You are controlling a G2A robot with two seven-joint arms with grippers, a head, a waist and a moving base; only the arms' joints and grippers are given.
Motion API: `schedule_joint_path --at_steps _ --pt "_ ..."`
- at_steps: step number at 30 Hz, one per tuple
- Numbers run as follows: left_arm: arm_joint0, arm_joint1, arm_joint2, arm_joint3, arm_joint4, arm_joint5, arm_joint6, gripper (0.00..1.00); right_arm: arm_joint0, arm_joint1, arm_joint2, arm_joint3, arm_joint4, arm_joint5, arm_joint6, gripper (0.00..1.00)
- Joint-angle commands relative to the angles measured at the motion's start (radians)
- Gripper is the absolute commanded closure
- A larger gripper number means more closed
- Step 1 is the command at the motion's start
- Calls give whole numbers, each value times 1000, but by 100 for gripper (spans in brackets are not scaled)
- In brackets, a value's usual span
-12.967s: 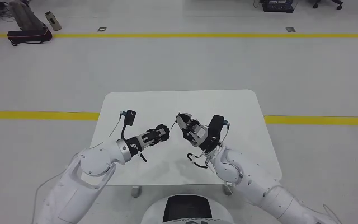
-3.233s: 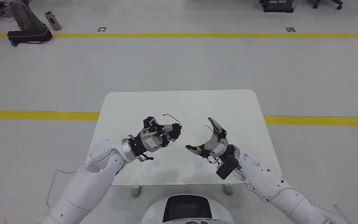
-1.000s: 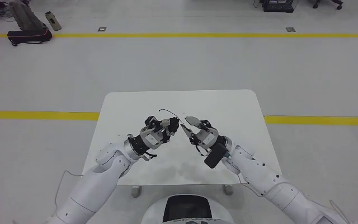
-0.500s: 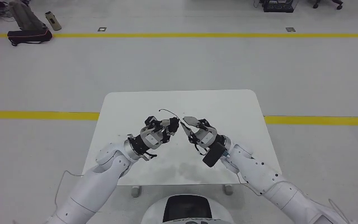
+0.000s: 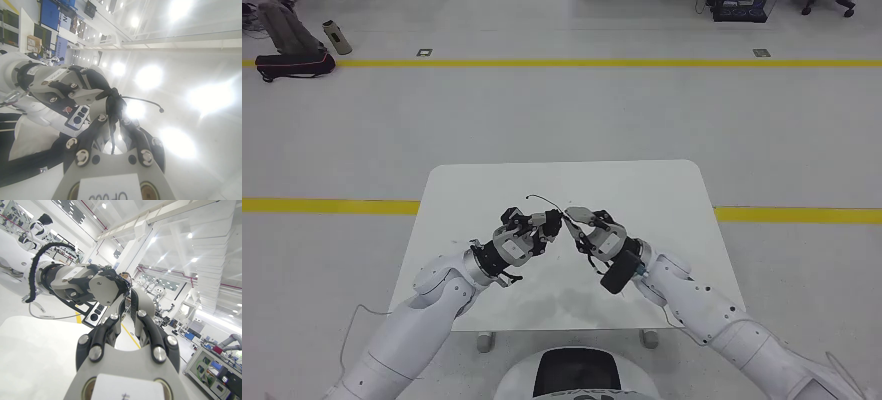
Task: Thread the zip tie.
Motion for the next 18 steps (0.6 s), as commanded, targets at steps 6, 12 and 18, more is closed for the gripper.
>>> schedule_joint_path --at_steps 6,12,18 --pt "0 0 0 0 0 0 0 100 4 -3 -4 6 0 -1 0 100" --pt "0 0 0 0 0 0 0 100 2 -1 -5 9 0 1 -1 100" --pt "0 0 0 0 0 0 0 100 -4 1 -2 10 0 4 -2 100"
